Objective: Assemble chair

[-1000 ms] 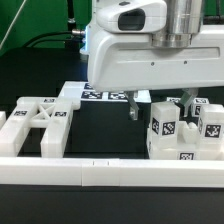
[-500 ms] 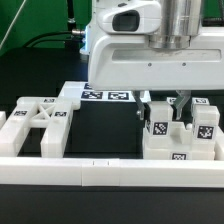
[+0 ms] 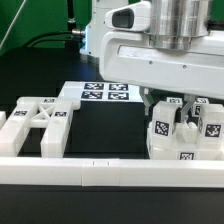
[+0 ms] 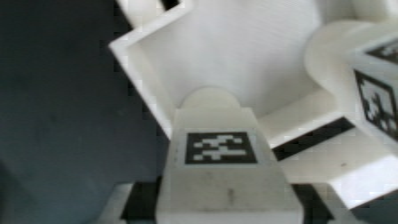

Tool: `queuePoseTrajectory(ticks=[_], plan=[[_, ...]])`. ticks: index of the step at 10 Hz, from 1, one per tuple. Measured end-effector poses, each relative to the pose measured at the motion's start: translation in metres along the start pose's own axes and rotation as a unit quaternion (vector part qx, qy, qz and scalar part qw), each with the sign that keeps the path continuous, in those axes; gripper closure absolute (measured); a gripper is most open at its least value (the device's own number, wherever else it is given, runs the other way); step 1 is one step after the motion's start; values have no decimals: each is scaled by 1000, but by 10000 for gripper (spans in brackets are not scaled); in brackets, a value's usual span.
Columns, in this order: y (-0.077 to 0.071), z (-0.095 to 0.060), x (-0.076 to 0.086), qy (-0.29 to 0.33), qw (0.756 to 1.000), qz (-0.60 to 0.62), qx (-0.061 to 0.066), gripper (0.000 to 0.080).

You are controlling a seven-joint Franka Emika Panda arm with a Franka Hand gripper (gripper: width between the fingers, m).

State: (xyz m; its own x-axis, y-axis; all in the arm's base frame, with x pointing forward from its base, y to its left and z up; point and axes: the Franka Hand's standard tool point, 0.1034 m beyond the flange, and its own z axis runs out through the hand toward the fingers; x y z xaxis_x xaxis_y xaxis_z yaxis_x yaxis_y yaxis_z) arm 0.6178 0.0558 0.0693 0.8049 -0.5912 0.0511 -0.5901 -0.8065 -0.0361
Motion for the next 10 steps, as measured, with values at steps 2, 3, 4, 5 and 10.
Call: queuePoseTrajectory(ticks=[2,3,4,5,10], plan=[[-1,0,-1,2,992,128,-4,512],[-2,1,0,-6,986,169,-13,512],[-3,1,2,-6,979,204,-12,512],[-3,1,2,-6,976,218,-11,489],[-4,0,2,6,998,56,2,156]])
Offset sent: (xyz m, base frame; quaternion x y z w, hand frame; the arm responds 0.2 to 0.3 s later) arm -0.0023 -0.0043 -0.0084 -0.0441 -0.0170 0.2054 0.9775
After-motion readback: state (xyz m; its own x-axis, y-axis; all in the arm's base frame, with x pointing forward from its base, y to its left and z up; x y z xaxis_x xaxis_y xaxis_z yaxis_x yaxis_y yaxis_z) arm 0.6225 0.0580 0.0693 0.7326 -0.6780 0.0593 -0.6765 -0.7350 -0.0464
